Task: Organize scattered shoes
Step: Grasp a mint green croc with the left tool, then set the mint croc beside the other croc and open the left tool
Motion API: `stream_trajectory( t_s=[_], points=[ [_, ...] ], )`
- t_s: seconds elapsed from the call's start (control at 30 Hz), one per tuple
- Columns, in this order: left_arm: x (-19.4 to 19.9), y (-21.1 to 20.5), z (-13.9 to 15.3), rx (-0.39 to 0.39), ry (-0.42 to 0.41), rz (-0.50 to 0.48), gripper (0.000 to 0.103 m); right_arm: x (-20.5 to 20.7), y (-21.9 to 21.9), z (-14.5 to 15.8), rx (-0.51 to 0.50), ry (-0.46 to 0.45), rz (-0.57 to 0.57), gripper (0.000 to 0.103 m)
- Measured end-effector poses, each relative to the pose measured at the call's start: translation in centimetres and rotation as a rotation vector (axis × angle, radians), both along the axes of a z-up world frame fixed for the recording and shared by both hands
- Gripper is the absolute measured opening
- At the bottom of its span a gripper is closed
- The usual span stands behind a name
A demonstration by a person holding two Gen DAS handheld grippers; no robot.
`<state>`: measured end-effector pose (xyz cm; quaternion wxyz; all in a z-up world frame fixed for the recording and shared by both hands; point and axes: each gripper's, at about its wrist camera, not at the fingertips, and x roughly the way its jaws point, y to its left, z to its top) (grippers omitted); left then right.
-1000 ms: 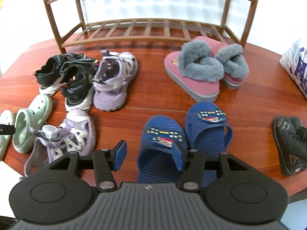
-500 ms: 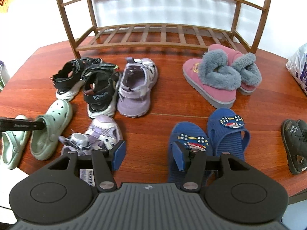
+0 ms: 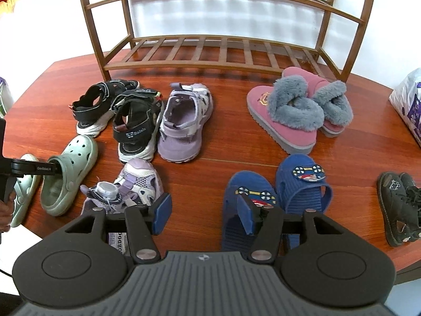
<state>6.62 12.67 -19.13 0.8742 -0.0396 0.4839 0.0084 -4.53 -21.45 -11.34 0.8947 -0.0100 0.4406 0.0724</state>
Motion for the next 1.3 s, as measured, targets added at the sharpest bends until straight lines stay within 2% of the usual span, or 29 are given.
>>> stream_trajectory(
  t_s=[0.3,0.47,0.67,0.7,0.83,1.0,1.3],
  points=[
    [-2.2,3.0,3.9,-0.041,-0.044,0.083,0.015,0.3,1.2,0.2,0.032,-0.012,0.092,0.061],
    [-3.6,5.3,6.4,-0.073,-0.072,0.128,0.015,0.6,4.7,0.2,0.052,-0.02,0.121,0.061],
    [-5.0,9.8,8.7,-0.083,-0.078,0.114,0.016,0.7,8.8,0.4,0.081,-0.027,0.144,0.061],
    [-5.2,10.7,9.1,-0.077,-0.084,0.107,0.016,0.4,11.4,0.9,0.102,-0.03,0.147,0.061],
    [-5.8,14.3,10.1,-0.053,-0.087,0.094,0.016,-0.1,16.4,0.5,0.132,-0.025,0.171,0.062],
    [-6.3,18.3,9.4,-0.031,-0.058,0.081,0.016,-0.5,22.4,-0.9,0.154,0.0,0.209,0.062],
    [-6.1,23.0,5.1,-0.026,0.008,0.094,0.017,-1.2,27.8,-2.0,0.137,0.02,0.206,0.062]
  ],
)
